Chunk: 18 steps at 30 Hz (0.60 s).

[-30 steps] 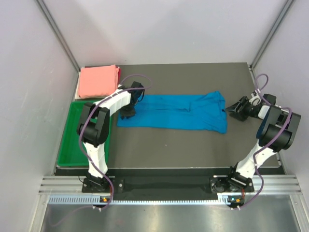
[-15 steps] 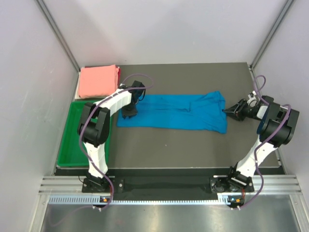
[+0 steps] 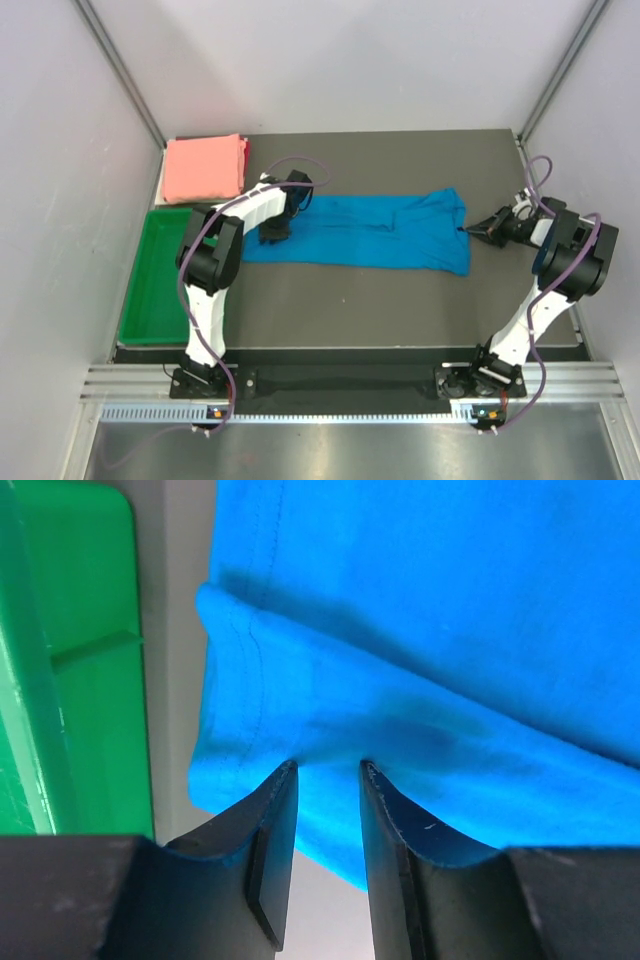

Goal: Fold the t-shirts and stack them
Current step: Fold the tshirt

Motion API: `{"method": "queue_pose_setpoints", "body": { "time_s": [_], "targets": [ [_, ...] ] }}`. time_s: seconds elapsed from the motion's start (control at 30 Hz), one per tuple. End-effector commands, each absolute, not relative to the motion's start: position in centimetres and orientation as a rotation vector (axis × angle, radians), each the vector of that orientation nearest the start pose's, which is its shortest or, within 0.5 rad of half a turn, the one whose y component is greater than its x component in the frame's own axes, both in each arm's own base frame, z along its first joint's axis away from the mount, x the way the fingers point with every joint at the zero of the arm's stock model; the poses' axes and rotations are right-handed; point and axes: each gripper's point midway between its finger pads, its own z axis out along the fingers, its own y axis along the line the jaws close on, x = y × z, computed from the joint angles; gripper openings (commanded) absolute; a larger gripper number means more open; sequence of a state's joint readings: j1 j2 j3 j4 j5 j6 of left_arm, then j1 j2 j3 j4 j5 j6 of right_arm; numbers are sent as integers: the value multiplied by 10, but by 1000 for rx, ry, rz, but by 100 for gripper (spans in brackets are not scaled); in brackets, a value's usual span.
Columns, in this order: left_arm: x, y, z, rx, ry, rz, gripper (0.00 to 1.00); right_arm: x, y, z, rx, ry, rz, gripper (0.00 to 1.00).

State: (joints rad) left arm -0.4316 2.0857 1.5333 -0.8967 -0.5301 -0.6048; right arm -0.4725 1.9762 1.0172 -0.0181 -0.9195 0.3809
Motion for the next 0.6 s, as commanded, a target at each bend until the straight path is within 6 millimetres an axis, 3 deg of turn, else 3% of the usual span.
{"method": "queue_pose_setpoints", "body": {
  "time_s": [0.0,0.17,0.23,0.4,0.57],
  "targets": [
    [375,-82,6,-310,2702,701,37,422,-51,50,526,2211,931,0],
    [369,-76,-3,-310,2710,751,37,411,-51,41,520,2316,778,0],
    [368,-74,-5,-308,2709,766,37,409,-62,42,529,2330,668,0],
    [368,-72,-5,-314,2705,775,37,406,-87,57,595,2293,405,0],
    [365,-70,-10,-320,2714,789,37,404,-89,58,614,2279,270,0]
  ]
}}
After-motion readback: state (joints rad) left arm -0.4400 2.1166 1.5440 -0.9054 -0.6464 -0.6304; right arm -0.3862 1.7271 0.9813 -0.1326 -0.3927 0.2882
